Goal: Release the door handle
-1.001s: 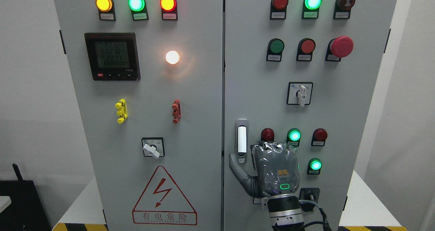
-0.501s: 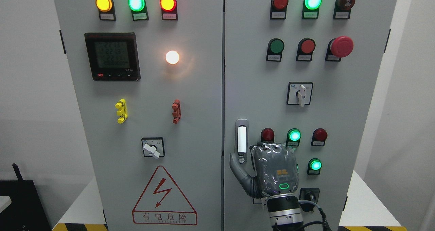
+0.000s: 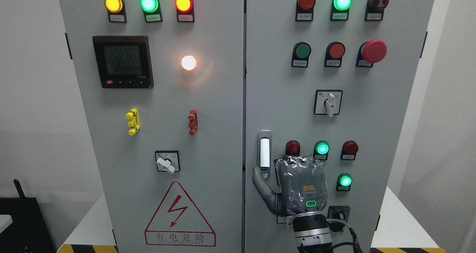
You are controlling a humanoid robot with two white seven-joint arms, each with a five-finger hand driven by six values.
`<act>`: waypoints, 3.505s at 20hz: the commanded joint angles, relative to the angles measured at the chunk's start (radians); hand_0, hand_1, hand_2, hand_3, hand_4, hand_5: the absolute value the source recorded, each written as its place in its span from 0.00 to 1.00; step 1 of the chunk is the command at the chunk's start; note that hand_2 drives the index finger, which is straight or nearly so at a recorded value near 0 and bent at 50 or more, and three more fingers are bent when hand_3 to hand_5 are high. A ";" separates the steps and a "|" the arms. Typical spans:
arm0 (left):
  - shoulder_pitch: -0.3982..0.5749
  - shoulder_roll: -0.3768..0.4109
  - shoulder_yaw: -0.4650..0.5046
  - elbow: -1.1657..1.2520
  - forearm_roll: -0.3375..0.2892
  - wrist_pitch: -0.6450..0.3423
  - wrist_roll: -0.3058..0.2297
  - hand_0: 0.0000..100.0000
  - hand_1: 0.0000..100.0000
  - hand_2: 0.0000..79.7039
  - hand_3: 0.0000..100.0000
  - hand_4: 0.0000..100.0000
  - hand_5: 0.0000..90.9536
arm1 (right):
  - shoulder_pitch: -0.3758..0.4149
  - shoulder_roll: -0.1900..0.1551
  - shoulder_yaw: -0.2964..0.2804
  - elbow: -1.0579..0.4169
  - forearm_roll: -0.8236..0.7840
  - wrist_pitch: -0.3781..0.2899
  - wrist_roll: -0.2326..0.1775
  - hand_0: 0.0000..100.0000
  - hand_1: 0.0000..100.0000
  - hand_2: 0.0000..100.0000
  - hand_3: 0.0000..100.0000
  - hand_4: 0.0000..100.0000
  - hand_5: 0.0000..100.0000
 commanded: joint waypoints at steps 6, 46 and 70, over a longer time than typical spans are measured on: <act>0.031 0.000 0.000 -0.031 0.000 0.000 0.001 0.12 0.39 0.00 0.00 0.00 0.00 | 0.000 0.001 0.000 -0.002 0.000 0.001 -0.001 0.52 0.00 1.00 1.00 1.00 0.97; 0.031 0.000 0.000 -0.031 0.000 0.000 0.001 0.12 0.39 0.00 0.00 0.00 0.00 | 0.008 0.001 0.000 -0.006 0.003 0.036 -0.002 0.59 0.05 1.00 1.00 1.00 0.97; 0.031 0.000 0.000 -0.031 0.000 0.000 0.001 0.12 0.39 0.00 0.00 0.00 0.00 | 0.010 0.002 -0.004 -0.017 0.002 0.051 -0.010 0.62 0.06 1.00 1.00 1.00 0.97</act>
